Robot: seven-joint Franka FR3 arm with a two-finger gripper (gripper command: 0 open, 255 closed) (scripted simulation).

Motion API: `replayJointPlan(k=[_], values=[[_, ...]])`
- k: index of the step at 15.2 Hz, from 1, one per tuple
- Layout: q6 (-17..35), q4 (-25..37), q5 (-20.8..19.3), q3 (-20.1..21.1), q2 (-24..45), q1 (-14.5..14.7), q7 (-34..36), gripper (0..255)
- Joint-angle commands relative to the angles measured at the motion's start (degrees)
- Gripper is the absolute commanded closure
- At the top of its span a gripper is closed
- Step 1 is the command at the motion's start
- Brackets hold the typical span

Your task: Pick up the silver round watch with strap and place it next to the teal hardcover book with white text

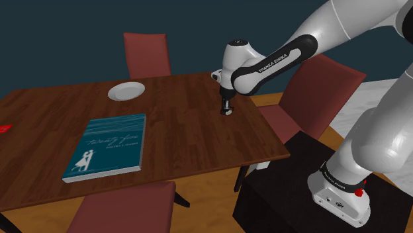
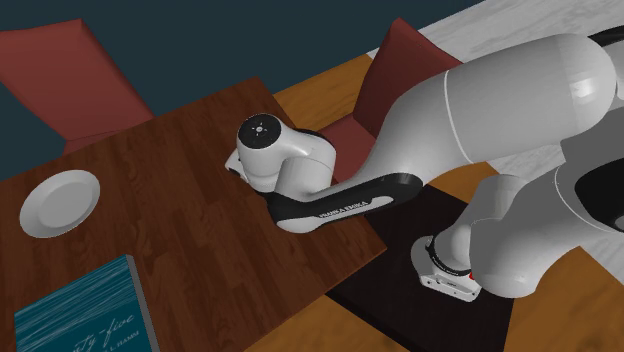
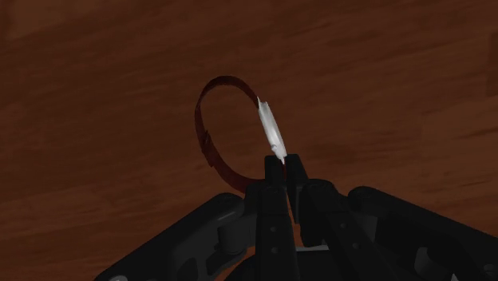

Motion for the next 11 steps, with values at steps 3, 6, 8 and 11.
replayJointPlan(k=[3,6,8,11], values=[[-2.33,0.83,0.41,0.01,-1.53,0.02,-0.35,255],[-4.68,1.78,0.77,0.00,-2.94,0.05,-0.67,255],[-6.25,2.47,0.98,-0.02,-3.83,0.06,-0.86,255],[-8.60,3.61,1.25,-0.05,-5.06,0.09,-1.11,255]])
